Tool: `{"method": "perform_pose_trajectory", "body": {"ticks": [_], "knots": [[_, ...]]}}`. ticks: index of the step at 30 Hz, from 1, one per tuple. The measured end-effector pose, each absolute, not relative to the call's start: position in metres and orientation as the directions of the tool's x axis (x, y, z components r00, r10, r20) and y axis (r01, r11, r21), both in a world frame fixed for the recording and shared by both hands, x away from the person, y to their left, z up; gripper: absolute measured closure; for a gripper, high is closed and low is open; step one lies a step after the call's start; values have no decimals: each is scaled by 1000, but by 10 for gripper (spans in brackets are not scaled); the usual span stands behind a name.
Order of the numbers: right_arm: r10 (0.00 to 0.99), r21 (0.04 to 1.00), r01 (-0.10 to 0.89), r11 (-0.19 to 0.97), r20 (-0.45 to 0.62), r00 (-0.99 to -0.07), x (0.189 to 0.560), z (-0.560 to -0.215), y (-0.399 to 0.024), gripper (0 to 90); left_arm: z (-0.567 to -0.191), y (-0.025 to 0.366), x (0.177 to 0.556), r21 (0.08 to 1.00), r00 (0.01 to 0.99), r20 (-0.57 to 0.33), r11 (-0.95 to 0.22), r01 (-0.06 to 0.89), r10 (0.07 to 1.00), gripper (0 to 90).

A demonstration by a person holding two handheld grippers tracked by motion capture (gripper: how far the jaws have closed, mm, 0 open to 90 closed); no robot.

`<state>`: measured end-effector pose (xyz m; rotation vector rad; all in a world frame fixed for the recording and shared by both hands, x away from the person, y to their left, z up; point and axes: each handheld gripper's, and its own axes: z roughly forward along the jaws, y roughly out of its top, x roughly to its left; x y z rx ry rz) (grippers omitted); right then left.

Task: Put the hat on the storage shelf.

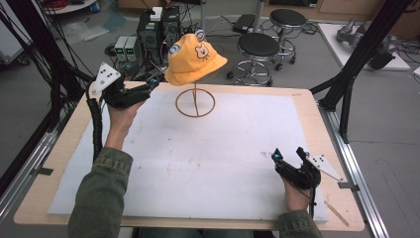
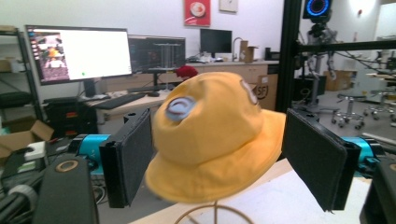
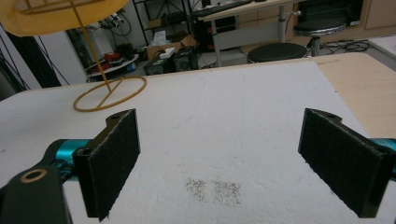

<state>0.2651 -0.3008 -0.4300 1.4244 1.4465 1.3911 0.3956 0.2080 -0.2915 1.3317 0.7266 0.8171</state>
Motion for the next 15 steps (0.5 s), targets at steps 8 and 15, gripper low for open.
{"method": "perform_pose_trajectory", "body": {"ticks": [8,15], "knots": [[961,954,251,-162,210,-180,264,-430,-299,115,-302,230,377,992,492,-23,81,-97,871,252],[962,955,253,-158,207,-180,264,-430,-299,115,-310,242,363,994,467,-20,70,-88,884,251]]}}
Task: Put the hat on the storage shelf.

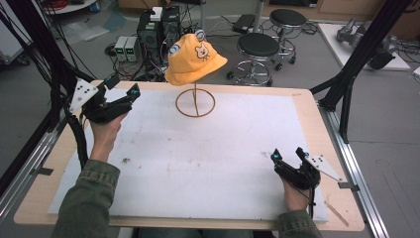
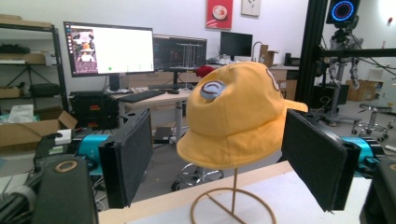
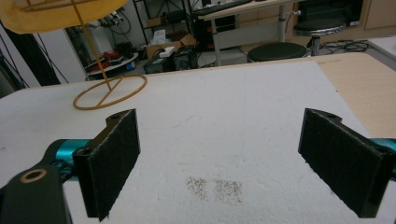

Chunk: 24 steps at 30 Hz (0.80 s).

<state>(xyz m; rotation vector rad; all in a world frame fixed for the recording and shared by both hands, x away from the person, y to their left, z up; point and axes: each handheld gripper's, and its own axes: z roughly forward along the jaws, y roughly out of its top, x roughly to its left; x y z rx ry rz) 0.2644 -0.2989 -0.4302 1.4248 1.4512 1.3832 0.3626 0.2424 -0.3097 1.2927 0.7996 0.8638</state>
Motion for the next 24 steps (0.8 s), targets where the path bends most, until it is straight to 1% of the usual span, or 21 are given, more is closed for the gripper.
{"method": "perform_pose_trajectory", "body": {"ticks": [7,14,21,24], "knots": [[962,953,259,-159,208,-178,264,-430,-298,115,-316,249,351,996,435,-39,70,-57,900,243],[964,954,257,-153,202,-176,262,-430,-298,115,-326,253,334,999,408,-6,26,-43,913,235],[965,955,257,-151,199,-172,262,-430,-298,115,-333,258,324,999,383,-21,36,-32,923,223],[966,955,256,-150,197,-167,261,-430,-299,115,-335,258,316,999,383,-13,27,-31,924,223]]}}
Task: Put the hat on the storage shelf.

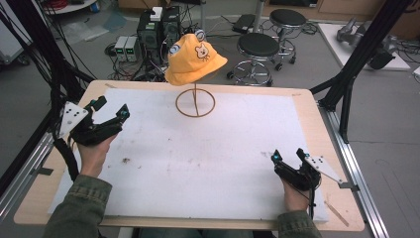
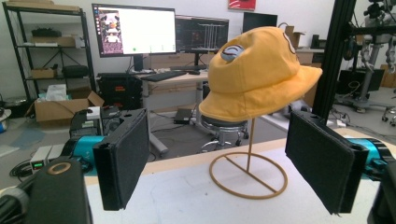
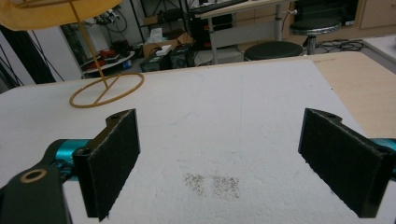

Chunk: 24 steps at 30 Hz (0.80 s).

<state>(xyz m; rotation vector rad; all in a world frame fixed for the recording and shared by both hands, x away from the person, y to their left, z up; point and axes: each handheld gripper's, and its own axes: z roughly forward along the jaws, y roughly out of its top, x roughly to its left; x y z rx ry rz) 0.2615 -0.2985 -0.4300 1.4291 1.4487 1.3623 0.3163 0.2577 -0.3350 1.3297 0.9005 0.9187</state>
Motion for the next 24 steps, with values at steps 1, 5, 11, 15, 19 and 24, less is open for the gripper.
{"method": "perform_pose_trajectory", "body": {"ticks": [1,5,11,15,19,24], "knots": [[966,955,256,-152,198,-165,261,-430,-298,115,-337,258,314,999,382,-6,19,-30,924,223],[966,954,257,-155,200,-162,261,-430,-299,115,-344,259,305,1000,369,3,9,-30,930,223],[967,954,254,-156,200,-156,261,-430,-300,115,-362,263,297,1000,353,-9,14,-12,936,223],[967,953,259,-154,199,-157,261,-430,-299,115,-370,264,291,1000,346,-6,7,-2,938,223],[968,953,262,-151,197,-158,260,-430,-299,115,-377,265,282,1000,333,-6,4,5,943,224],[964,950,261,-170,215,-155,259,-432,-300,115,-389,272,275,1000,311,-14,5,31,950,223]]}}
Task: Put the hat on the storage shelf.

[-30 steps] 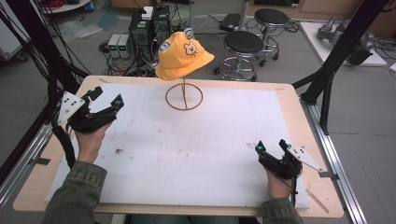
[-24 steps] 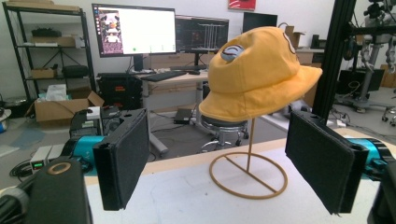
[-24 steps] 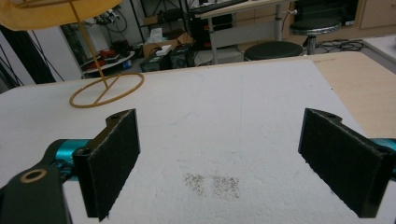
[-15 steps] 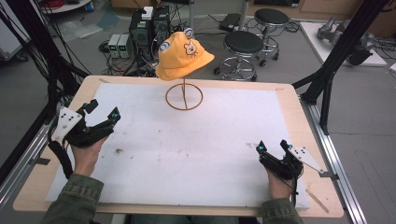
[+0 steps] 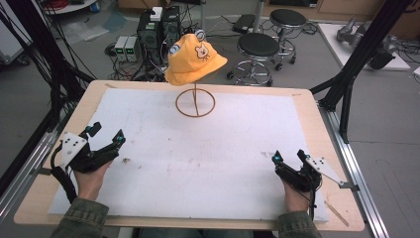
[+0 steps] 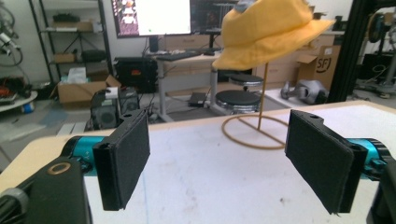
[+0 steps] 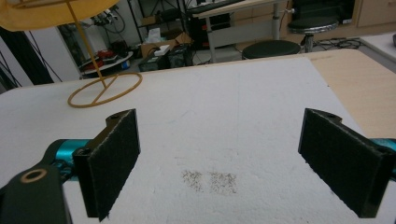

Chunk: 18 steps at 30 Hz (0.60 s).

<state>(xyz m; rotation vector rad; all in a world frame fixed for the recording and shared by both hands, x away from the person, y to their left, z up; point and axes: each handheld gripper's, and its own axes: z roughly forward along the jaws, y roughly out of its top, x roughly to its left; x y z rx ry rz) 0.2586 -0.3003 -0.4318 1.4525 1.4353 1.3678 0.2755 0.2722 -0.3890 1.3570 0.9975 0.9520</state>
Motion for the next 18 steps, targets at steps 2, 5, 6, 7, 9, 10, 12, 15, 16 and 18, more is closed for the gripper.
{"method": "perform_pose_trajectory", "body": {"ticks": [2,5,6,7,9,10,12,15,16,18], "knots": [[964,950,259,-173,217,-153,258,-432,-301,115,-396,276,272,999,297,-19,7,42,955,222],[964,950,255,-177,220,-151,257,-433,-302,115,-406,282,266,998,261,-13,-5,66,965,222],[963,949,258,-181,224,-148,257,-433,-302,115,-408,284,264,997,247,-22,2,81,969,224],[963,948,261,-184,227,-146,257,-433,-302,115,-410,286,262,995,237,-55,33,97,970,225],[963,948,258,-185,228,-145,257,-433,-303,115,-413,289,258,994,227,-66,45,98,972,225],[963,948,259,-187,229,-145,257,-433,-302,115,-414,290,256,994,226,-69,48,100,972,226],[962,947,259,-189,231,-145,256,-433,-302,115,-416,292,254,992,224,-78,54,113,971,226],[961,947,259,-188,232,-152,257,-433,-302,116,-418,294,252,991,214,-83,59,118,973,226],[960,947,259,-189,234,-155,257,-433,-302,116,-418,294,252,991,210,-86,61,122,974,226],[959,947,260,-190,235,-158,257,-433,-303,116,-419,296,250,990,201,-93,69,123,975,226]]}}
